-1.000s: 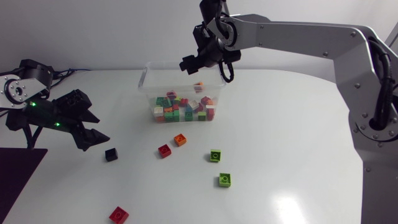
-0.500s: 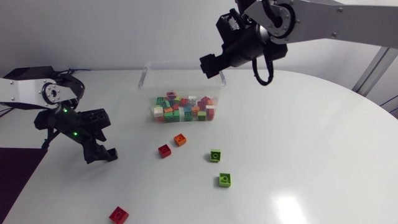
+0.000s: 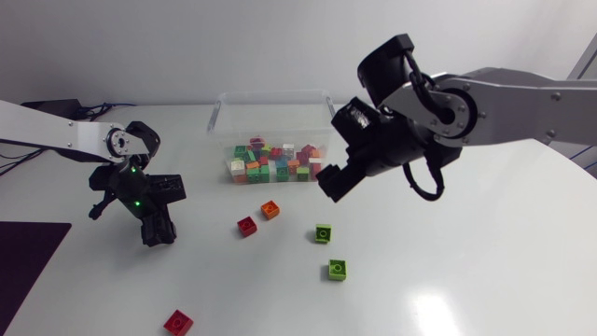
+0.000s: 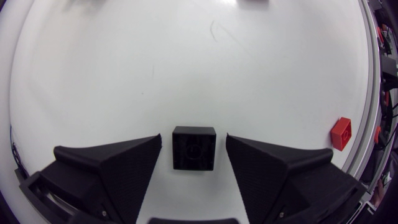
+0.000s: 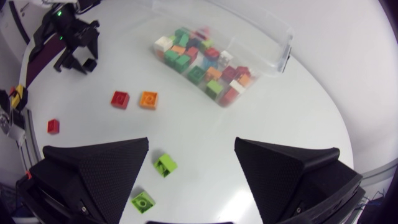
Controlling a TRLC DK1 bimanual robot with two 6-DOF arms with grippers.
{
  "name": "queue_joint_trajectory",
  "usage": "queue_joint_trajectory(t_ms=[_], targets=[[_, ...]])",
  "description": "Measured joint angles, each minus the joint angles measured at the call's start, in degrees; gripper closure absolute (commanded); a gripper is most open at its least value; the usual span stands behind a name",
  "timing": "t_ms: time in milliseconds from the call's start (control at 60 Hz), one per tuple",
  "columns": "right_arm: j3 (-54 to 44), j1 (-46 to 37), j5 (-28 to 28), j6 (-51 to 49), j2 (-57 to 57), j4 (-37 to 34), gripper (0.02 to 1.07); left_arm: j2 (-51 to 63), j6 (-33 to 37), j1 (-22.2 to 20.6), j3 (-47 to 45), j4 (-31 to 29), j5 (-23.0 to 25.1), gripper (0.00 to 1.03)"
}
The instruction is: Place the duplo bricks in the container
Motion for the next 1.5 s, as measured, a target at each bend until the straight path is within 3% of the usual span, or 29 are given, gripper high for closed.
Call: queue_joint_trajectory(t_ms=[100, 217, 367, 783, 1250, 1417, 1500], targets=[[-3.19, 0.94, -0.96, -2.67, -1.99, -1.7, 0.06, 1.09, 0.0, 0.0, 0.09, -0.37, -0.28, 0.85], [-6.49, 1.62, -2.58, -6.47, -4.31, -4.31, 0.06, 1.79, 0.0, -0.02, 0.57, -0.94, -0.74, 0.88], [-10.12, 2.86, -3.82, -12.46, -5.38, -7.89, 0.06, 2.6, 0.0, -0.17, 2.08, -3.58, -1.31, 0.89], [-15.76, 5.97, -4.44, -21.03, -1.46, -7.1, 0.07, -2.49, -0.7, -1.62, 2.3, -9.09, 0.72, 0.89], [-16.33, 7.08, -3.3, -23.67, 7.82, 0.35, 0.08, -14.67, -8.28, -5.11, 9.73, -12.13, 14.88, 0.89], [-16.33, 7.04, -3.15, -24.11, 9.25, 1.68, 0.21, -16.09, -12.44, -6.03, 12.83, -10.82, 19.61, 0.89], [-16.33, 6.97, -3.19, -24.28, 9.29, 2.01, 0.36, -16.13, -15.34, -6.25, 13.88, -7.87, 21.14, 0.89]])
